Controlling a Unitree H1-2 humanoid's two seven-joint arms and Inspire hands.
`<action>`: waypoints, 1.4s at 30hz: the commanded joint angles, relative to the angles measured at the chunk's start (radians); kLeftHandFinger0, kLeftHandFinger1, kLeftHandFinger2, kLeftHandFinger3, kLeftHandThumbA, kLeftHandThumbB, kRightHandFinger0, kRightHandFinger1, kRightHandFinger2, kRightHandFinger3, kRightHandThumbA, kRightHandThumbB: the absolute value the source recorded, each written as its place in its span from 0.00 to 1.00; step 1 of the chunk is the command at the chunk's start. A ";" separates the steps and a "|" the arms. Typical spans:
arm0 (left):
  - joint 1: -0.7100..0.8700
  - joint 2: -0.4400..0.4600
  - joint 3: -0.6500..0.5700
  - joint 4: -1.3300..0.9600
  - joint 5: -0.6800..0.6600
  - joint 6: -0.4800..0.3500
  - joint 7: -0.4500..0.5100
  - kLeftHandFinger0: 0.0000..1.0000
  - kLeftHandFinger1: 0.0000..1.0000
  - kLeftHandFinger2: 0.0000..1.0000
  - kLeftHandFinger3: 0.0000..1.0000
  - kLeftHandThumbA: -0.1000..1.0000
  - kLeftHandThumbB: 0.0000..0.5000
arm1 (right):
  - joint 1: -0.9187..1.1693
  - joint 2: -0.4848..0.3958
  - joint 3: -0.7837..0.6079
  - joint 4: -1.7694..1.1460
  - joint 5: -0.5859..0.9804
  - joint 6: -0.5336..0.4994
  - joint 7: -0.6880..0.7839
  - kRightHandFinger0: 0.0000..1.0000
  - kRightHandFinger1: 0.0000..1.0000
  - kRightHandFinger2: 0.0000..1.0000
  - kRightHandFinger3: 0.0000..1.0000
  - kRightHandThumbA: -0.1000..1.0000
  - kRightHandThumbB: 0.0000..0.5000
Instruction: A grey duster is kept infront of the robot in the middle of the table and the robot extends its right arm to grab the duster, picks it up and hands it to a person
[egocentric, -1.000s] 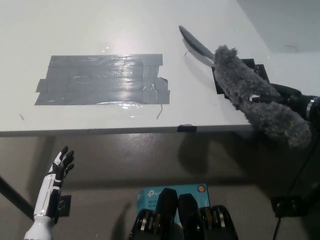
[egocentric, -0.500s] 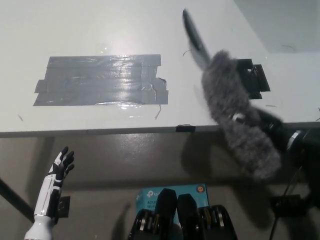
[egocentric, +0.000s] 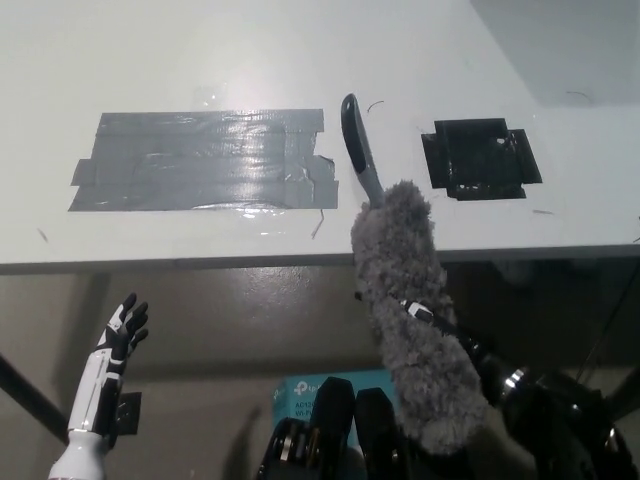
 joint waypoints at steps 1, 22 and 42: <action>-0.031 0.026 0.012 -0.040 0.000 -0.034 0.001 1.00 1.00 1.00 1.00 1.00 0.65 | 0.011 0.101 -0.043 -0.257 0.546 0.029 -0.211 0.00 0.20 0.80 1.00 0.00 0.32; -0.038 0.026 0.012 -0.049 0.007 -0.024 0.004 1.00 1.00 1.00 1.00 1.00 0.65 | -0.075 0.094 -0.112 -0.323 0.652 0.029 -0.302 0.00 0.25 0.83 1.00 0.00 0.21; -0.057 0.029 0.010 -0.051 0.006 -0.017 0.000 1.00 1.00 1.00 1.00 1.00 0.66 | -0.124 0.097 -0.040 -0.279 0.696 0.029 -0.423 0.00 0.39 0.80 1.00 0.00 0.25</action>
